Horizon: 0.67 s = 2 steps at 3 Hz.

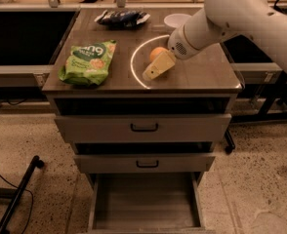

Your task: Place orange into bottom drawer

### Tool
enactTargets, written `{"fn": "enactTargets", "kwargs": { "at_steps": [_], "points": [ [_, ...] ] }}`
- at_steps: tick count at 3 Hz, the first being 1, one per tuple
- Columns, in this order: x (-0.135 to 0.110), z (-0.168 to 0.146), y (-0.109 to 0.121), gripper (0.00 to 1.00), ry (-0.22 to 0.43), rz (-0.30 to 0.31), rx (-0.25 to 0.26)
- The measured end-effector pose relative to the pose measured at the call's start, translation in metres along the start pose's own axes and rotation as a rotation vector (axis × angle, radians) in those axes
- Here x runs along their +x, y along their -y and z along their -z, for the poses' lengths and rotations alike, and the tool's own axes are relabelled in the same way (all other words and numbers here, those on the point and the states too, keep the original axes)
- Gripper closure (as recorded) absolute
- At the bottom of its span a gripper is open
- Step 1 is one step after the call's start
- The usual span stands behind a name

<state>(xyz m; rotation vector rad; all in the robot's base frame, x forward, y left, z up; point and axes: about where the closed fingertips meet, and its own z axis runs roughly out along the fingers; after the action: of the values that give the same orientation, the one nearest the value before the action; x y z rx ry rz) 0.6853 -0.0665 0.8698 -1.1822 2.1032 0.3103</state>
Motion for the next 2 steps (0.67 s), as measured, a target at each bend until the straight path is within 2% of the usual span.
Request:
{"fn": "enactTargets", "kwargs": {
  "at_steps": [1, 2],
  "points": [
    [-0.003, -0.017, 0.007, 0.00, 0.002, -0.032, 0.014],
    [-0.003, -0.031, 0.012, 0.19, 0.002, -0.058, 0.020]
  ]
}}
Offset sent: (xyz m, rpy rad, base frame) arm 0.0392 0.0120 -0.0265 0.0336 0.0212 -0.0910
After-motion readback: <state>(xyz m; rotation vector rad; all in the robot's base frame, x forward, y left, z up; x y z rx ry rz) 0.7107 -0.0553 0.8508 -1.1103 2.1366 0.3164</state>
